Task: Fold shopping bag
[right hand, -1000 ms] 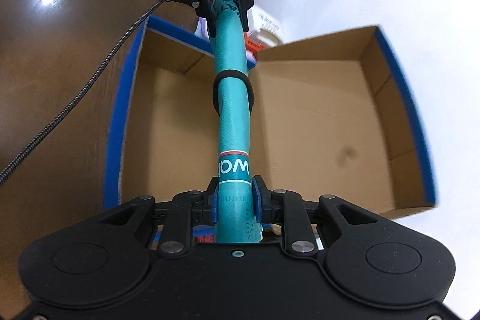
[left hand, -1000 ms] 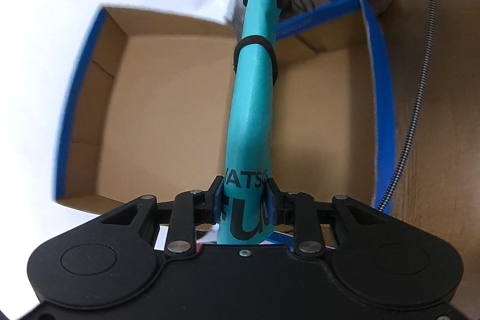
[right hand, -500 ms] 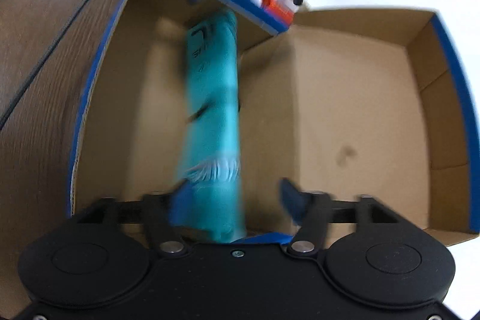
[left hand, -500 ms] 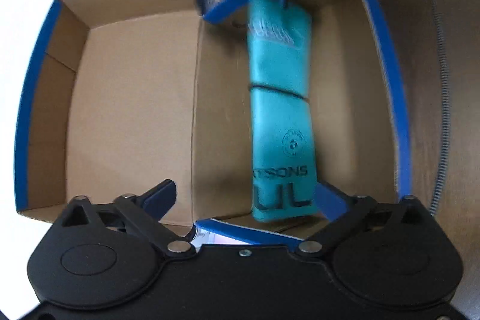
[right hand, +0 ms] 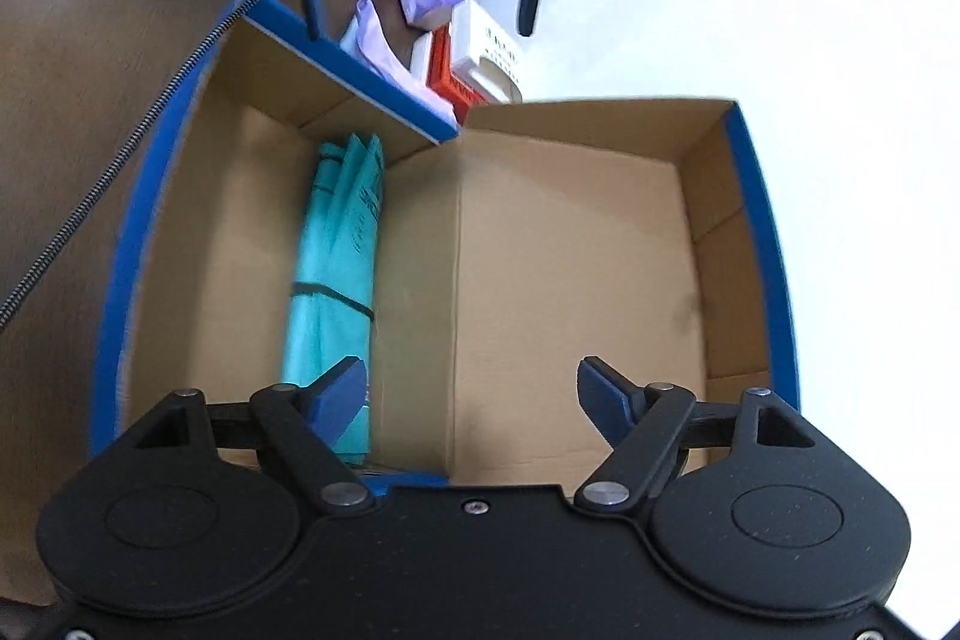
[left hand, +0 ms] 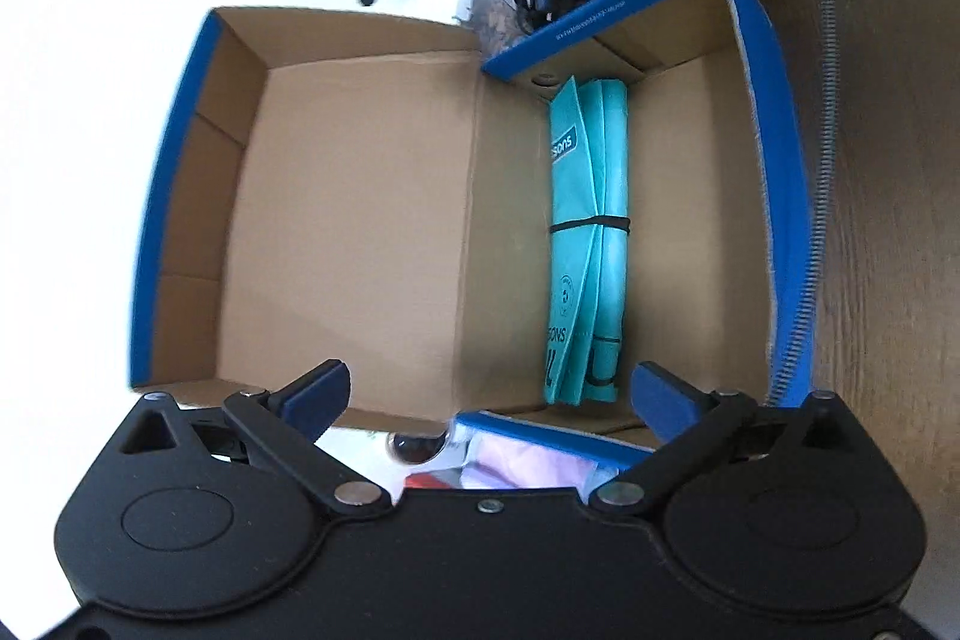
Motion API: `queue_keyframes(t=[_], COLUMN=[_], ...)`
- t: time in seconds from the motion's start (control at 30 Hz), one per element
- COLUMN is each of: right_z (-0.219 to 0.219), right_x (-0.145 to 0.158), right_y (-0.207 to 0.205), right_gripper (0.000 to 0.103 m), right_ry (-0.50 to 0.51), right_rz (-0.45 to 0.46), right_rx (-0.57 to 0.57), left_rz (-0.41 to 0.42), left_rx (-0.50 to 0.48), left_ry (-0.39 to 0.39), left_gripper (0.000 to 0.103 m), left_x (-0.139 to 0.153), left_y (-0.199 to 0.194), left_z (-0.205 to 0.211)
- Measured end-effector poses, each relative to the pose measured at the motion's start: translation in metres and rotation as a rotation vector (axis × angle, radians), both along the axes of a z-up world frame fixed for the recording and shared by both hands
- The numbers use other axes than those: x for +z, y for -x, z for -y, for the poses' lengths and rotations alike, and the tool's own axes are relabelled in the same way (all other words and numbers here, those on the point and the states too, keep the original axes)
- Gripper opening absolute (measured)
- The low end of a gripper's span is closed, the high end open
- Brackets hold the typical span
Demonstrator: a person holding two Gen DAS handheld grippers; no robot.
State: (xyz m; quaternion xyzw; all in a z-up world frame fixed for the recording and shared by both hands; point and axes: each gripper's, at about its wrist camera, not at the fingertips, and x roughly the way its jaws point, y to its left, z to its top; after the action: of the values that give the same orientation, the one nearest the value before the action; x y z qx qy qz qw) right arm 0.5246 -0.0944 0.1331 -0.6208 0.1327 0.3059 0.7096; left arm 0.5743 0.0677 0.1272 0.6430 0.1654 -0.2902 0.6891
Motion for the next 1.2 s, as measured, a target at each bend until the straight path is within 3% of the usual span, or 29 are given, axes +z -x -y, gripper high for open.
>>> queue_keyframes(t=[0.23, 0.47, 0.7, 0.9, 0.97, 1.2], right_z=[-0.004, -0.014, 0.019, 0.057, 0.064, 0.082], right_x=[0.007, -0.020, -0.038, -0.046, -0.045, -0.048], right_y=[0.058, 0.117, 0.149, 0.170, 0.174, 0.195], right_gripper=[0.079, 0.080, 0.081, 0.082, 0.082, 0.082], right_ry=[-0.017, 0.005, -0.019, -0.123, -0.198, -0.436], right_rz=[-0.074, -0.068, -0.051, -0.040, -0.029, 0.021], right_rx=[0.042, 0.088, -0.010, -0.174, -0.239, -0.471], left_rz=[0.008, 0.037, 0.070, 0.180, 0.210, 0.279], left_rx=[0.022, 0.025, 0.093, 0.267, 0.345, 0.640], left_ry=[0.064, 0.158, 0.219, 0.393, 0.500, 0.764], left_gripper=[0.103, 0.103, 0.103, 0.103, 0.103, 0.103], left_x=[0.012, -0.023, -0.050, -0.056, -0.056, -0.050], left_y=[0.063, 0.127, 0.167, 0.188, 0.196, 0.209], left_z=[0.006, 0.031, 0.015, -0.002, -0.005, -0.022])
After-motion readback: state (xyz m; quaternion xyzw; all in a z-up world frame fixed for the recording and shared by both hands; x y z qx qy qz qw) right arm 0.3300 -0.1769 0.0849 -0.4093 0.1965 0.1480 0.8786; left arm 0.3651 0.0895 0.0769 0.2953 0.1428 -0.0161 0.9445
